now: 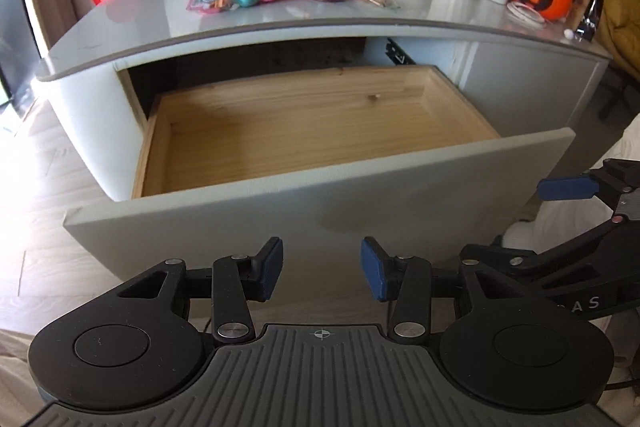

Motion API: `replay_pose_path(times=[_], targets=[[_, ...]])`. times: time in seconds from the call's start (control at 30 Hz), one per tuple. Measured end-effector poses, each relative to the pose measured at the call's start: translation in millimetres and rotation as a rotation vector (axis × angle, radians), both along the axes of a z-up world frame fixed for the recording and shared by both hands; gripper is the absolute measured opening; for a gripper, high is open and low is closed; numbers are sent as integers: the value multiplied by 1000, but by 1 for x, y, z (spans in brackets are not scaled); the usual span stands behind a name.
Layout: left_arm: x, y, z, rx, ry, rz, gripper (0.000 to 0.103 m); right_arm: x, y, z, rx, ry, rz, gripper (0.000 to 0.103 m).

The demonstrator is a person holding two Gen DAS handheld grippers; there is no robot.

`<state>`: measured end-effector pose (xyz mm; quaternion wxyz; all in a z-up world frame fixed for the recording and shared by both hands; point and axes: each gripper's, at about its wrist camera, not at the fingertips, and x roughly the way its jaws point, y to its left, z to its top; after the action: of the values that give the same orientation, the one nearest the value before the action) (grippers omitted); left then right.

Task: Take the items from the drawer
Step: 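Push the empty drawer shut with both tools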

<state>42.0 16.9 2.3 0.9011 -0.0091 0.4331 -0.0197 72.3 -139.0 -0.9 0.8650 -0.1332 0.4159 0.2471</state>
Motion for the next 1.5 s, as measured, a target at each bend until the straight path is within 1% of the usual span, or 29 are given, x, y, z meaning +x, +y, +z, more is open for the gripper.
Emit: replay_pose_path(times=[0.03, 0.07, 0.17, 0.2, 0.27, 0.3, 0.37, 0.43, 0.47, 0.5, 0.57, 0.7, 0.73, 0.77, 0.83, 0.93, 1.0, 1.1, 1.17, 1.23, 1.33, 1.4, 1.43, 1.47, 1.5], targets=[[1, 0, -4, 0, 11, 6, 48, 2, 4, -6, -34, 7, -15, 103], [3, 0, -6, -2, 15, 10, 48, 4, 4, -8, -44, -2, -43, 103], [13, 0, -11, -30, -6, 28, 47, 13, 3, -10, -29, -24, -117, 103], [15, -1, -13, -33, -16, 25, 47, 18, 5, -15, -48, -10, -125, 103], [18, -5, -15, -23, -20, 18, 48, 26, 10, -25, -93, 54, -114, 103], [19, -6, -15, -18, -20, 16, 50, 29, 10, -27, -96, 63, -128, 101], [19, -7, -15, -22, -23, 10, 55, 34, 5, -24, -57, 52, -177, 101], [22, -4, -15, -52, -31, 26, 55, 42, 1, -18, 5, 42, -227, 101], [25, -1, -16, -65, -38, 40, 55, 47, 0, -16, 27, 53, -252, 102], [28, 2, -16, -84, -47, 53, 55, 50, 1, -17, 28, 57, -257, 102], [37, 6, -16, -111, -61, 75, 55, 54, 3, -17, 29, 36, -259, 102], [56, 8, -20, -98, -104, 89, 55, 71, 8, -20, 41, -8, -256, 102], [60, 10, -20, -104, -115, 103, 54, 75, 10, -21, 47, -19, -258, 102], [64, 12, -20, -111, -128, 120, 51, 80, 12, -21, 52, -28, -260, 103], [71, 16, -20, -105, -159, 152, 48, 87, 15, -23, 66, -56, -261, 103], [79, 22, -22, -100, -217, 182, 48, 98, 18, -28, 88, -102, -262, 103], [85, 25, -26, -102, -253, 180, 48, 107, 19, -30, 101, -127, -260, 103], [95, 22, -32, -52, -296, 155, 48, 118, 22, -34, 115, -158, -256, 103], [101, 21, -35, -33, -325, 151, 49, 126, 24, -36, 123, -172, -258, 103], [108, 22, -38, -36, -349, 156, 49, 134, 26, -37, 128, -181, -256, 103], [116, 23, -41, -33, -375, 145, 55, 145, 30, -38, 135, -197, -255, 103], [120, 24, -43, -28, -386, 139, 55, 150, 31, -40, 139, -211, -250, 103], [121, 27, -43, -36, -388, 146, 52, 151, 32, -40, 142, -215, -247, 103], [122, 31, -42, -48, -388, 158, 45, 154, 32, -41, 146, -217, -246, 103], [122, 34, -42, -59, -385, 172, 41, 156, 31, -41, 147, -219, -250, 103]])
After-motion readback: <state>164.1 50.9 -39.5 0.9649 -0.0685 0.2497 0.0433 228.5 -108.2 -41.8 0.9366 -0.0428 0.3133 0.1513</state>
